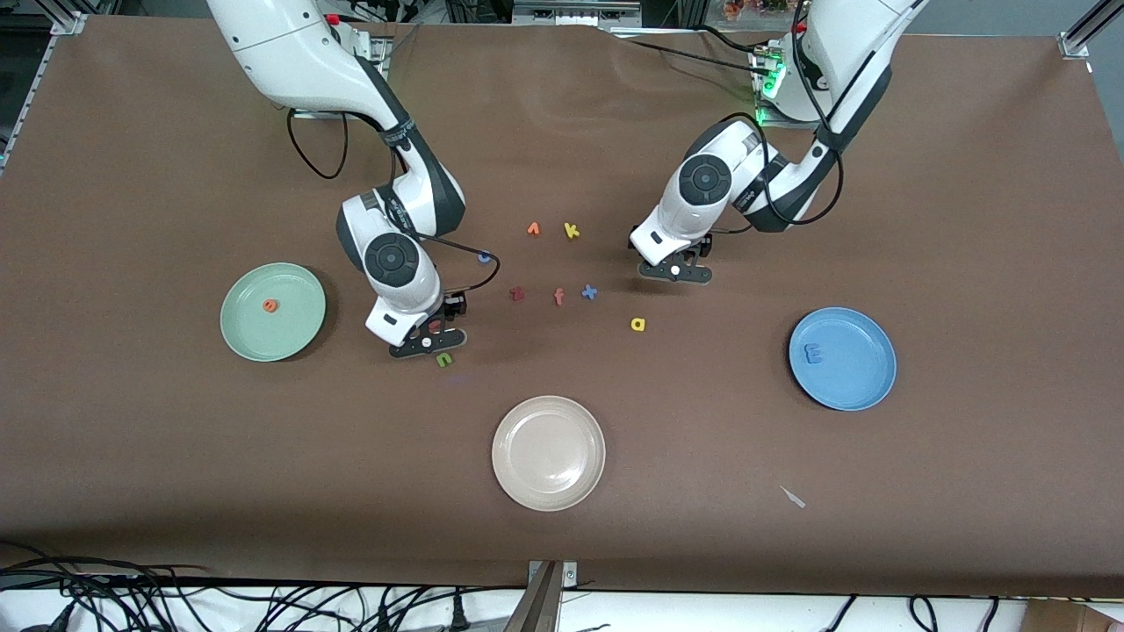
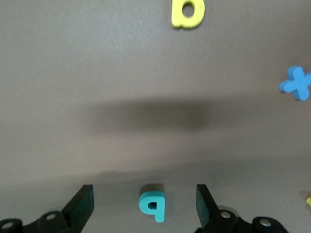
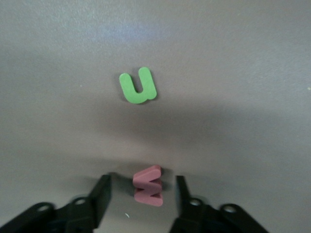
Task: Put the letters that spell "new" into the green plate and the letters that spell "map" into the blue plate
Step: 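Grasp the pink letter with the right gripper while the left gripper grasps the cyan p, then place the pink letter on the green plate while the left gripper places the p, then move the green u to the green plate while the left gripper grasps the yellow d, then place the yellow d on the blue plate while the right gripper withdraws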
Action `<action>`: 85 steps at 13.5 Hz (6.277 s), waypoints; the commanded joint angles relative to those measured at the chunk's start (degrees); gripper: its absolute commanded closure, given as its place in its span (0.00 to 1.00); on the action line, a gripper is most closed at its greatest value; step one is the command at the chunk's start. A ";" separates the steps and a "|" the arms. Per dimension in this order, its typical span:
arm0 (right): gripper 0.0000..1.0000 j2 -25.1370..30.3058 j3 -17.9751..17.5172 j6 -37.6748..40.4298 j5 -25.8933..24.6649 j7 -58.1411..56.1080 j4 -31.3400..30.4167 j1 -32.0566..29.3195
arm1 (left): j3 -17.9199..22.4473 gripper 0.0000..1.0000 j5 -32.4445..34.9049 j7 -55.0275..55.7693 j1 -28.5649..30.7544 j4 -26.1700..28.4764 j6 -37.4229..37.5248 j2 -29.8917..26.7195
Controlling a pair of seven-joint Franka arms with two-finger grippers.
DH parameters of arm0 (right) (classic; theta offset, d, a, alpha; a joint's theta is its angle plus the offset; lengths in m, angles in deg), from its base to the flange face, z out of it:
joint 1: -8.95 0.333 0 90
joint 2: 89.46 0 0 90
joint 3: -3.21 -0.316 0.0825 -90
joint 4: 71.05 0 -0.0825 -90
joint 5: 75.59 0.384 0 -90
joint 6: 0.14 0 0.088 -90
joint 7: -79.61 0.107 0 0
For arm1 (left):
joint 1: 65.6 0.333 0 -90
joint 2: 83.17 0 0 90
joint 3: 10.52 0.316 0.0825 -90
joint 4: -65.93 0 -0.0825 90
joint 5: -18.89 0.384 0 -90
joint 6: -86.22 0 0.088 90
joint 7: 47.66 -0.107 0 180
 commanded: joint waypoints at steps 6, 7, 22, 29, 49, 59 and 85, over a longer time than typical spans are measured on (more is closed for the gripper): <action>0.87 -0.39 0.20 0.60 0.48 -0.42 -0.45 0.12 | 0.12 0.33 3.01 2.57 -1.16 0.42 -0.80 3.06; 0.93 0.22 0.29 0.60 0.65 -0.51 -0.36 0.03 | 0.12 0.36 3.80 2.75 -1.16 0.42 -0.80 3.32; 0.09 10.77 21.38 11.77 8.81 -17.71 -10.46 -6.20 | 0.21 0.82 3.98 2.93 -0.98 0.07 0.77 3.59; 0.00 10.16 17.61 12.21 9.45 -13.10 -3.63 -4.63 | 0.48 0.85 3.89 -13.81 8.04 -15.92 22.39 2.71; 0.32 -10.06 9.95 3.42 15.07 47.39 16.70 5.75 | 4.61 0.00 4.53 -34.72 10.29 -33.77 25.30 11.68; 0.85 -6.64 12.31 6.91 14.98 45.90 16.16 5.57 | 5.49 0.00 7.40 -11.76 -5.11 -32.98 11.42 18.17; 0.00 13.94 34.56 29.06 13.06 -5.52 17.71 5.31 | 3.29 1.00 6.18 -28.68 8.58 -33.42 32.57 10.19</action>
